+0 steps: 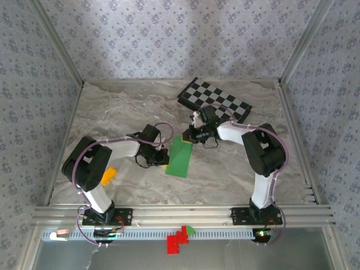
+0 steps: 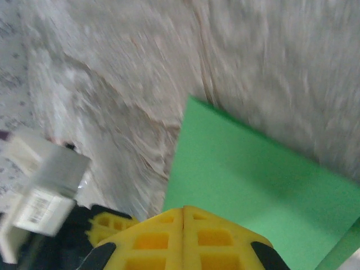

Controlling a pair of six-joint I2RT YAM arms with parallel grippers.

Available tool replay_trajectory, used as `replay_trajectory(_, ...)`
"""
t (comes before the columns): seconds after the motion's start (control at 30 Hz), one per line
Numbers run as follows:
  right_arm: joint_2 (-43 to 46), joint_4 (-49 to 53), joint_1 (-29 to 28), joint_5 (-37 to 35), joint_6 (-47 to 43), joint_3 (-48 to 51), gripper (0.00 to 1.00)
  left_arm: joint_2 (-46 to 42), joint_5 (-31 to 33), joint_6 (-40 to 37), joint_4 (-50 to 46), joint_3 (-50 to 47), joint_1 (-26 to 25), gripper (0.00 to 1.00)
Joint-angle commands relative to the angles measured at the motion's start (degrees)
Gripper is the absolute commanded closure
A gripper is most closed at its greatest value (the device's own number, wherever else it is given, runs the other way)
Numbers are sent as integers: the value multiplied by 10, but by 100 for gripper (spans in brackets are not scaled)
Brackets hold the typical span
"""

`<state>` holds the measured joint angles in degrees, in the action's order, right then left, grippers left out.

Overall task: Fold a paper plane with a square sheet of paper (pick it up from the middle)
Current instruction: Fold the triangle a second time at the center of the table.

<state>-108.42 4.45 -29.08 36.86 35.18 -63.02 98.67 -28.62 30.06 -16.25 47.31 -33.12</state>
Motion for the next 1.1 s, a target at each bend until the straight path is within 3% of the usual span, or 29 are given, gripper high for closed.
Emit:
replay_trajectory(0.0, -14, -36, -22, 19, 29, 11, 98, 50, 93, 3, -52, -45, -14, 100)
replay_trajectory(0.3, -80, -66, -55, 31, 51, -15, 99, 48, 95, 3, -53, -44, -14, 100)
replay_trajectory(0.7, -100, -15, -40, 6, 14, 12, 100, 8, 96, 7, -74, -21, -13, 100)
replay_trajectory(0.93, -94, 14, -39, -6, -22, 26, 100, -60, 90, 24, -71, 0, -8, 85)
replay_trajectory(1.07, -97, 9, -38, -10, -21, 28, 100, -73, 55, 37, -40, 0, -7, 82)
